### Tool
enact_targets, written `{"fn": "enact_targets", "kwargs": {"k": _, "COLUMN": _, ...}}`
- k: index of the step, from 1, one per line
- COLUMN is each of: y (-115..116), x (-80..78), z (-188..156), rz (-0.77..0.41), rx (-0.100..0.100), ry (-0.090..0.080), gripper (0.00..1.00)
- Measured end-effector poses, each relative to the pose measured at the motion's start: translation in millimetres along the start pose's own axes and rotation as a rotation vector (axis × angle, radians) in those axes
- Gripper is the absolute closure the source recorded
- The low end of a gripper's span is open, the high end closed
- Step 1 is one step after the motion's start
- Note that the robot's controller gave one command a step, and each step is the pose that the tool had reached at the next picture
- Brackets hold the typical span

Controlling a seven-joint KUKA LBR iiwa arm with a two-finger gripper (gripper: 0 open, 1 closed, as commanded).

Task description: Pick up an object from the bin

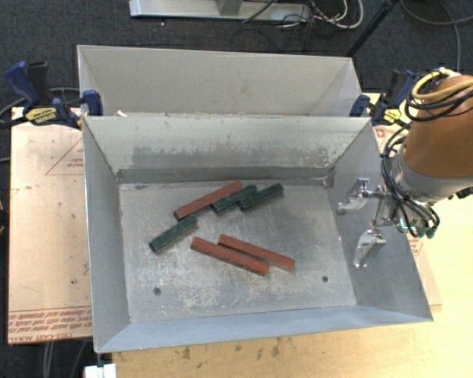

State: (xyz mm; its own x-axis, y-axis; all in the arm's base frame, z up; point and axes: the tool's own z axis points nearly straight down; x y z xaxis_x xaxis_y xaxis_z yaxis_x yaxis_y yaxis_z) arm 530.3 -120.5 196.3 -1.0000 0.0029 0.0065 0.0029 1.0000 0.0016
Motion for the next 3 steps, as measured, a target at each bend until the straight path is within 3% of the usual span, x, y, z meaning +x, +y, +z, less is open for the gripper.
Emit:
{"fn": "enact_targets", "kwargs": {"k": 1, "y": 0, "x": -1.7, "z": -4, "rz": -0.003, "rx": 0.001, "ry": -0.007, "gripper": 0.0}}
{"fn": "enact_targets", "kwargs": {"k": 2, "y": 20, "x": 2.9, "z": 44, "rz": -0.051, "rx": 0.003, "ry": -0.014, "gripper": 0.0}}
{"fn": "enact_targets", "kwargs": {"k": 3, "y": 65, "x": -4.3, "z": 76, "rz": -0.079, "rx": 0.001, "ry": -0.004, "gripper": 0.0}}
